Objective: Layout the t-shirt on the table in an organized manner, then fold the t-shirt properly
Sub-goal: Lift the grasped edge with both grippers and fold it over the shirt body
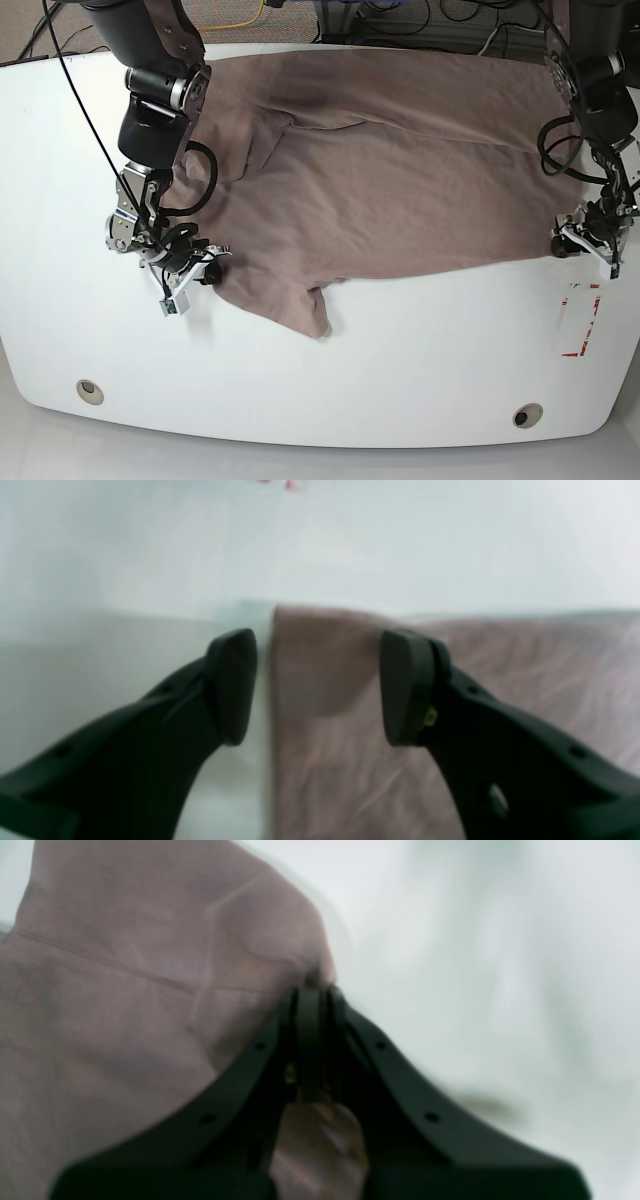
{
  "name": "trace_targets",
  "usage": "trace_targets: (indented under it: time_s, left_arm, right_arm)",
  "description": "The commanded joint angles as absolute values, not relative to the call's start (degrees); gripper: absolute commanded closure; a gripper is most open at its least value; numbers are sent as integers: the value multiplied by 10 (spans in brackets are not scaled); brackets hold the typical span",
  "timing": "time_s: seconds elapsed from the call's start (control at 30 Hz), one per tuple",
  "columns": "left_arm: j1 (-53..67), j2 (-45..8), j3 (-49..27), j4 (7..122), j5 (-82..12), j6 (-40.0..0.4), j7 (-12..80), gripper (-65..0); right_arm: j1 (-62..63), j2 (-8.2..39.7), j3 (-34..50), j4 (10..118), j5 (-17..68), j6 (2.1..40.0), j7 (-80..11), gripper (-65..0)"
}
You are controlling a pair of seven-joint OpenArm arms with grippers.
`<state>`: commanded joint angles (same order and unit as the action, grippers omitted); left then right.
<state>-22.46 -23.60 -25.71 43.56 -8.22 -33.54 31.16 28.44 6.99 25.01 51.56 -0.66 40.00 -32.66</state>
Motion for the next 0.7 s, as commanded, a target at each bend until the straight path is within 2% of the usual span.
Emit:
trace_targets:
  time_s: [0.13,0.23,0.3,0.47,0.57,0.7]
  left_arm:
    - [-225,-229,-257,437,-82,-336,312,-333]
    - [-224,-229,-257,437,-82,-336,312,-236]
    - [-222,-229,-257,437,-82,-336,312,-139]
    - [-221,-229,-257,437,-83,-336,308,-32]
    - [-221,-229,-257,438,-85,-336,308,0]
    - [-226,-229,-257,451,-87,-337,312,0]
  right_arm:
    - [284,70,250,516,-7,400,-327,0]
    - [284,71,250,516,-7,400,-327,0]
    - [284,72,250,516,-7,400,-327,0]
    - [284,72,250,516,-7,400,-327,0]
    - [284,71,250,516,-7,400,-327,0]
    - [286,72,250,516,-7,400,-327,0]
